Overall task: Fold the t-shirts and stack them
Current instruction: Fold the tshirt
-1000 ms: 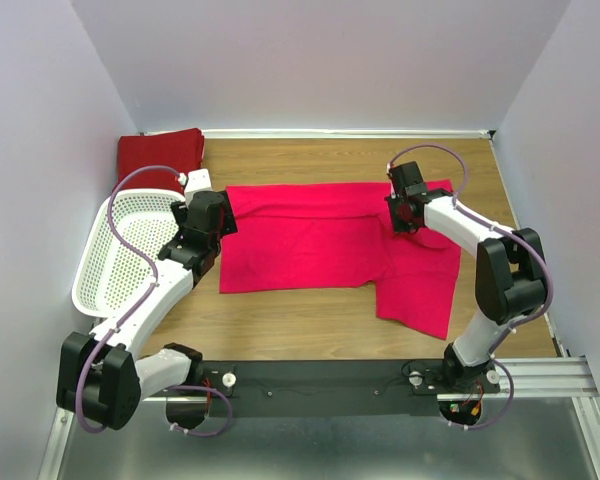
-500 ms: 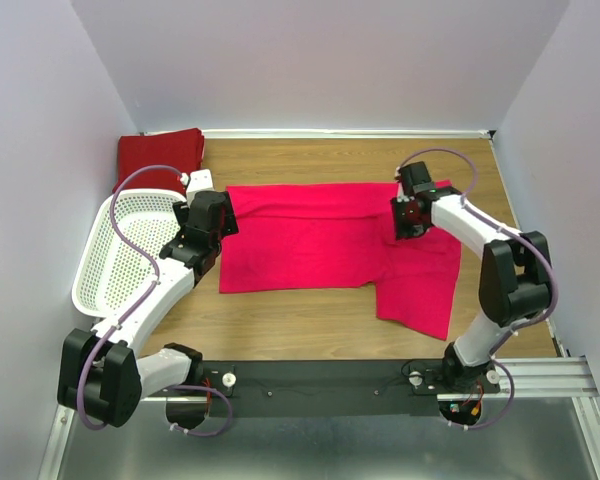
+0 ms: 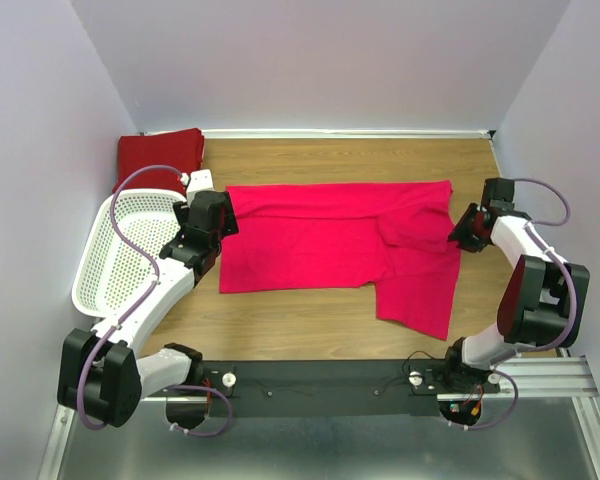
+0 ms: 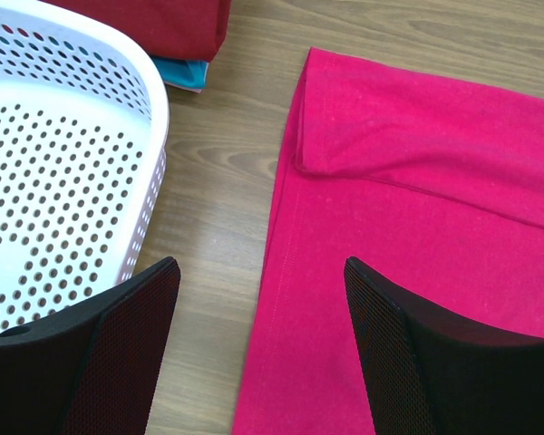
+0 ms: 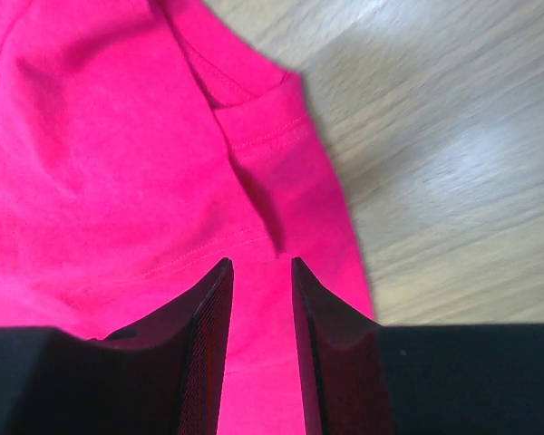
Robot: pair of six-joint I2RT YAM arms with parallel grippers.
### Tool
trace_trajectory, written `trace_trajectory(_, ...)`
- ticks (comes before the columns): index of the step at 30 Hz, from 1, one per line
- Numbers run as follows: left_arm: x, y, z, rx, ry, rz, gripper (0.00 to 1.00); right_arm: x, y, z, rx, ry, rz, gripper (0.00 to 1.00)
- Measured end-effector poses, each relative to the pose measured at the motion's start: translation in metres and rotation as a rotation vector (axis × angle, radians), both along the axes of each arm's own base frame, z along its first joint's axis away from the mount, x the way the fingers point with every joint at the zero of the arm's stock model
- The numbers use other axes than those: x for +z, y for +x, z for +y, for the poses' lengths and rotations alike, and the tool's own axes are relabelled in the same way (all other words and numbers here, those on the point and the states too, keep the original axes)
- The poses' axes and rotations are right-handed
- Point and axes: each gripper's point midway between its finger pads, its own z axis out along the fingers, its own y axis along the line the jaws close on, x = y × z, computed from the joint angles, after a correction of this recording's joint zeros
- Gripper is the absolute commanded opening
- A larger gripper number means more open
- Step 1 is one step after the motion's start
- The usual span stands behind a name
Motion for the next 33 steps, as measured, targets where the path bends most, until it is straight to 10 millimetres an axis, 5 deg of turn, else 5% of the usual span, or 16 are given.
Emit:
trace_trajectory(15,0.000,0.000,0.000,-0.002,0.001,0.000,0.81,-0.036,0.003,0.011,0.001,0.140,-0.001,0.34)
trace_trajectory(23,0.000,0.000,0.000,-0.003,0.002,0.001,0.81,-0.040,0.001,0.014,0.006,0.153,0.001,0.01)
trace_trajectory(33,0.000,0.000,0.000,-0.004,0.001,0.001,0.82,-0.028,-0.004,0.017,-0.009,0.158,-0.034,0.01)
